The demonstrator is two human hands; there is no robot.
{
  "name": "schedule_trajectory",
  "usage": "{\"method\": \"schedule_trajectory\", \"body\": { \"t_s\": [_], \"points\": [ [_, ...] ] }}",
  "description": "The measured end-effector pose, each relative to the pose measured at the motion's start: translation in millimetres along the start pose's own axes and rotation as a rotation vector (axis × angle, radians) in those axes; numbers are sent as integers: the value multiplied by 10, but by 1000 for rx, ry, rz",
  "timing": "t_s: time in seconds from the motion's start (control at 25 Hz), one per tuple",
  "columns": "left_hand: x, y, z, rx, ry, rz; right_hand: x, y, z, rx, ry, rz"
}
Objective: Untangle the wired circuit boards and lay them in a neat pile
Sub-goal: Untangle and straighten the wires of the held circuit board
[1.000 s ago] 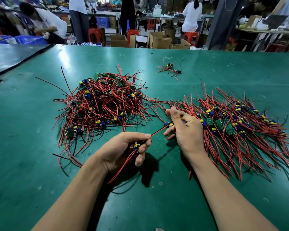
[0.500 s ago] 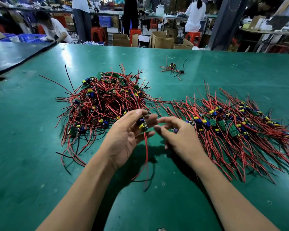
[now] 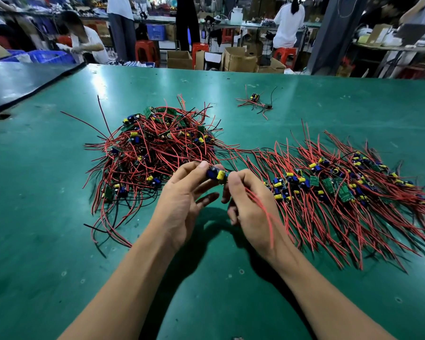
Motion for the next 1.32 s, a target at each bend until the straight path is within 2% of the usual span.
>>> {"method": "schedule_trajectory", "body": {
  "t_s": [0.08,0.16,0.32,0.48,0.64,0.76,0.92,1.0,1.16,1.32],
  "points": [
    [7,8,13,-13,52,55,-33,6,-36,-67,-172,-325],
    [1,-2,38,-26,150,144,-58,55,-61,-148,-328,-506],
    [-6,-43,97,-76,356,183,-51,159,-55,-302,-480,-501],
    [-50,-75,153,-208,325,12,45,167,-68,-336,-571,-431],
    [-94,-48,104,-202,238,-46,85,207,-116,-330,-537,-347],
    [-128,-3,93,-196,152,-264,100,233,-128,-324,-508,-309],
    [-194,4,112,-217,128,-421,141,278,-142,-143,-415,-127],
    [-200,-12,112,-265,168,-435,128,304,-158,-80,-357,-48],
    [-182,-52,122,-259,218,-393,91,366,-183,0,-315,-92],
    [-194,-58,135,-191,183,-345,93,270,-143,-85,-384,-193]
  ]
}}
Point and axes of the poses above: each hand's wrist, its own z-axis away from the middle knuckle, its own y-axis out of the back of the hand, x = y × z, the point moved 3 cm from there along -z, towards the middle knuckle, and after that the axes turned 13 degrees about -y, right-handed, at the moved point
